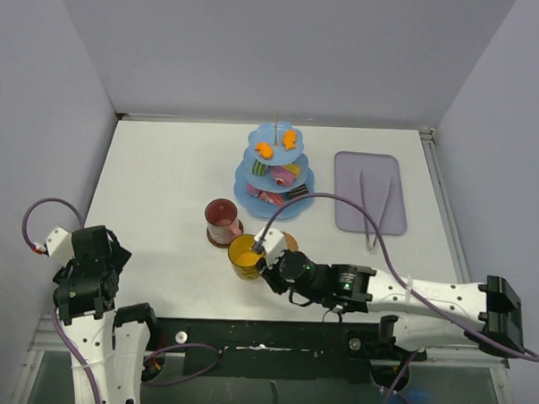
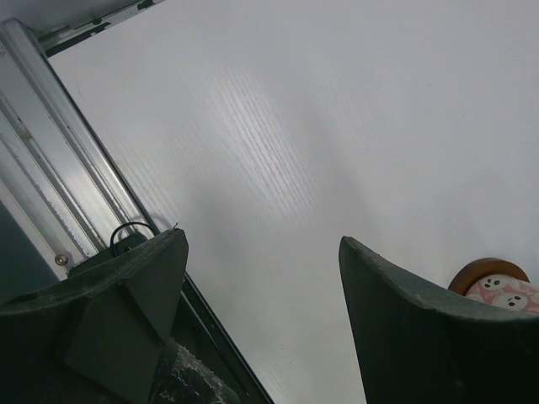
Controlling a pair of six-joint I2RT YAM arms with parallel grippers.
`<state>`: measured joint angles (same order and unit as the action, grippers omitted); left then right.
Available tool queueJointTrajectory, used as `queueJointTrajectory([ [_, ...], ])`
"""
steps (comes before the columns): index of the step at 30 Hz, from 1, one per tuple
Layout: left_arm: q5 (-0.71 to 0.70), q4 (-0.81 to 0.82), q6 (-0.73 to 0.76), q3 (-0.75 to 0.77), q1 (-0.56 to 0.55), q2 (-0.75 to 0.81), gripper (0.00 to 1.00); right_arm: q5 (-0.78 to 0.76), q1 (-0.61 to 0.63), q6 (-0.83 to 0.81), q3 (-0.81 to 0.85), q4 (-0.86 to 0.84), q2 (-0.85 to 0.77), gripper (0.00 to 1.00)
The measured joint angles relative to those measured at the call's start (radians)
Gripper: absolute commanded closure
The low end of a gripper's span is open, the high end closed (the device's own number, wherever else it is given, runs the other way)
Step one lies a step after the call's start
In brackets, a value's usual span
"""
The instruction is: Serve the afternoon tea
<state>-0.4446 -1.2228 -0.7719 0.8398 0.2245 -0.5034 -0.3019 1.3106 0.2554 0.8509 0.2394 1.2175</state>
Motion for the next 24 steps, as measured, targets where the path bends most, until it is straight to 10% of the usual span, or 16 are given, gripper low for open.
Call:
queueJointTrajectory([
  [24, 0.004, 0.0, 0.008, 0.0, 0.006, -0.007, 0.29, -0.131, -0.278, 0.151, -0.378, -0.19, -0.22, 1.0],
])
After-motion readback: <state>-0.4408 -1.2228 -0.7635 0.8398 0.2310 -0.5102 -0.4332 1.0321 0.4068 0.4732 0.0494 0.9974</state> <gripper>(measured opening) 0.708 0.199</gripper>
